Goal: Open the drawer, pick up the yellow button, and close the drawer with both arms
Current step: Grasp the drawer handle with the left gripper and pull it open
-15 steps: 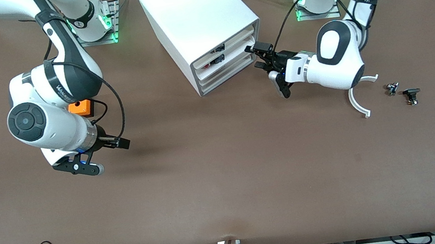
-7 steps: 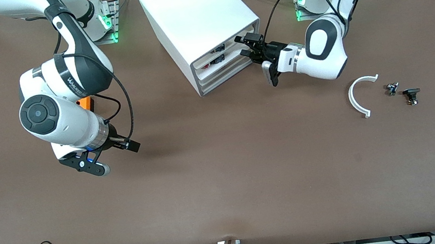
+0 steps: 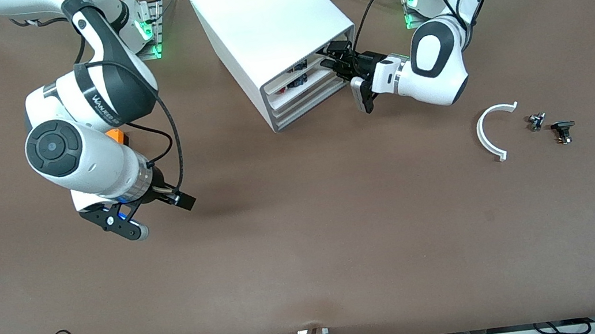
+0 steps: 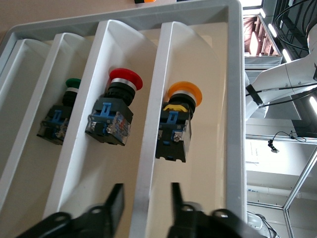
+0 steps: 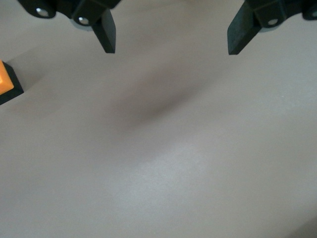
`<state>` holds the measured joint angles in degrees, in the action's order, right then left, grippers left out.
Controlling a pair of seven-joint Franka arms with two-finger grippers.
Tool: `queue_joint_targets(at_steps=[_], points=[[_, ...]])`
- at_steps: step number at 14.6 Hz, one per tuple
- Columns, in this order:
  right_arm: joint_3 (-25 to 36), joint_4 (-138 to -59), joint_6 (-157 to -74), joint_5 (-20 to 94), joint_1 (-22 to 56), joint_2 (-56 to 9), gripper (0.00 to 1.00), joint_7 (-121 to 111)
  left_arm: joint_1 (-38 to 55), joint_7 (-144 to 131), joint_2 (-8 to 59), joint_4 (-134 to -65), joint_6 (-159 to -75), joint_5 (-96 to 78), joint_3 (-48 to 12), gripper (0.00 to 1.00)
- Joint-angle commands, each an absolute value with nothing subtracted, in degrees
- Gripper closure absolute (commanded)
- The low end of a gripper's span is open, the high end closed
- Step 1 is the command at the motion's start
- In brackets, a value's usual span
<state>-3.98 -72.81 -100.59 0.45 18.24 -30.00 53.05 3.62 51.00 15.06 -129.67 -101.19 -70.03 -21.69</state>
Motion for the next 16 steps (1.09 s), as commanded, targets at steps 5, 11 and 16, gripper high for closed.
queue_joint_targets(at_steps=[5,11,16], points=[[-4.3,-63.5,-97.1,1.3,20.0,-35.2,0.0,61.1,1.2,52.2,14.7,-127.4,-101.7,-64.0,-21.7,1.0],[-6.1,-61.2,-98.0,1.3,20.9,-36.9,0.0,67.0,-5.9,52.1,24.5,-116.2,-101.2,-53.2,-21.8,1.0],[-8.3,-57.2,-99.9,1.3,24.3,-38.3,0.0,77.7,-7.5,52.1,27.2,-112.1,-101.2,-51.2,-21.8,1.0]])
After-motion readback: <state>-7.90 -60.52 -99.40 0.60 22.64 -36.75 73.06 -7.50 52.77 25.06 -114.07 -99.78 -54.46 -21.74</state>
